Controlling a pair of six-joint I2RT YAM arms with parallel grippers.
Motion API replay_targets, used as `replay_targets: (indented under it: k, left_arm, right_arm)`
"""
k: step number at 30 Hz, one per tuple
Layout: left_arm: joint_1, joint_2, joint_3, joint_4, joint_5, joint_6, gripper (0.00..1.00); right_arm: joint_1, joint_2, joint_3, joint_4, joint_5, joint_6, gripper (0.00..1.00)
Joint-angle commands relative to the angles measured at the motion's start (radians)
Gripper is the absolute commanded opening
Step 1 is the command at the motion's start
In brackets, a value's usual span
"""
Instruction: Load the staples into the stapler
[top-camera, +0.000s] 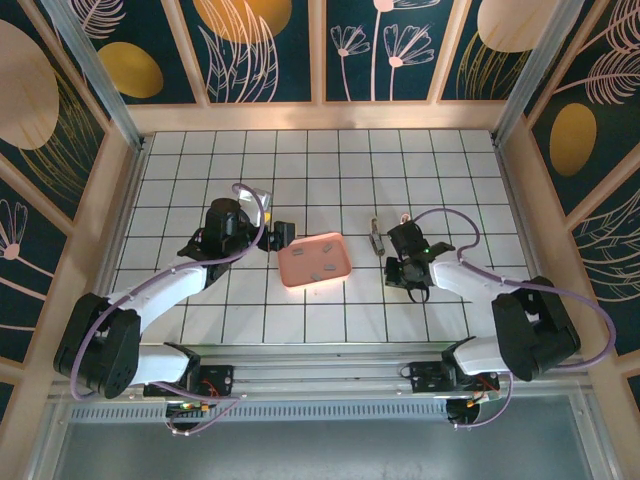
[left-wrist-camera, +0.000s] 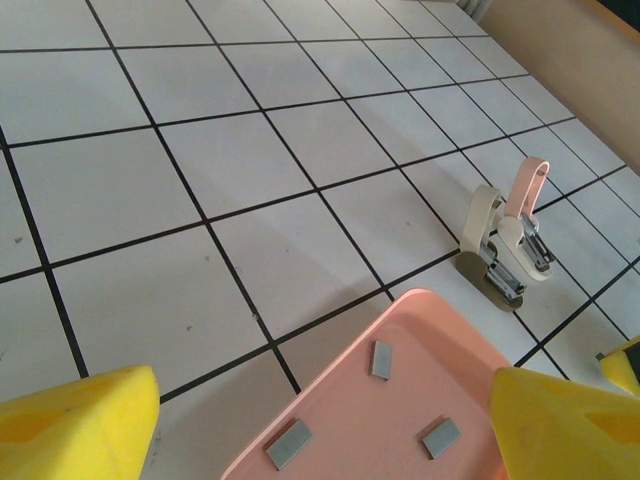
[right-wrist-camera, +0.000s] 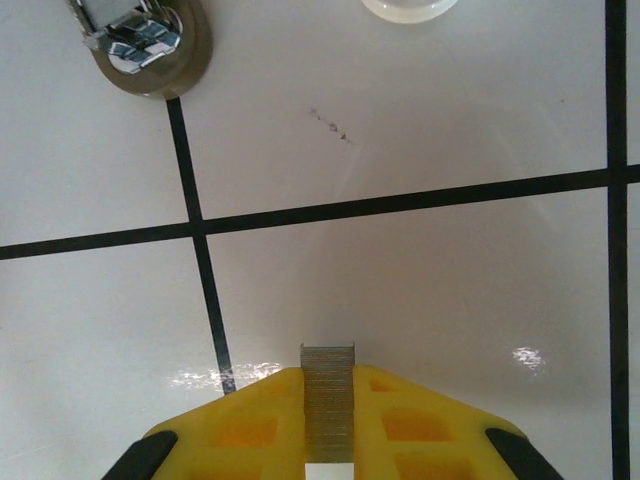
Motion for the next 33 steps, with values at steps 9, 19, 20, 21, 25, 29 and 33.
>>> replay_targets:
  k: [9,19,20,21,25,29,33]
  left_arm:
    - [-0.005,0.015,0.006,0.02,0.026,0.004,0.85]
    - [-0.005,0.015,0.008,0.022,0.034,-0.003,0.85]
    - [-0.005,0.015,0.008,0.022,0.034,-0.001,0.85]
    - [-0.004,0.014,0.008,0.021,0.034,-0.002,0.85]
    - [-0.005,0.013,0.008,0.022,0.034,-0.001,0.85]
    - [-0.004,0.01,0.007,0.022,0.034,0.0,0.85]
    - [-0.005,0.005,0.006,0.021,0.036,0.003,0.85]
  right_arm:
    - [-0.011,0.041,0.0,-0.031,0.032,0.013,0.16]
    - [-0.011,0.044,0.0,-0.035,0.02,0.019,0.17]
    - [-0.011,0.044,0.0,-0.035,0.02,0.019,0.17]
    - [-0.011,0.044,0.002,-0.037,0.02,0.019,0.17]
    - [-0.011,0.046,0.001,-0.039,0.018,0.017,0.17]
    - [-0.01,0.045,0.003,-0.041,0.015,0.017,0.18]
    - [-0.011,0.046,0.001,-0.041,0.013,0.019,0.18]
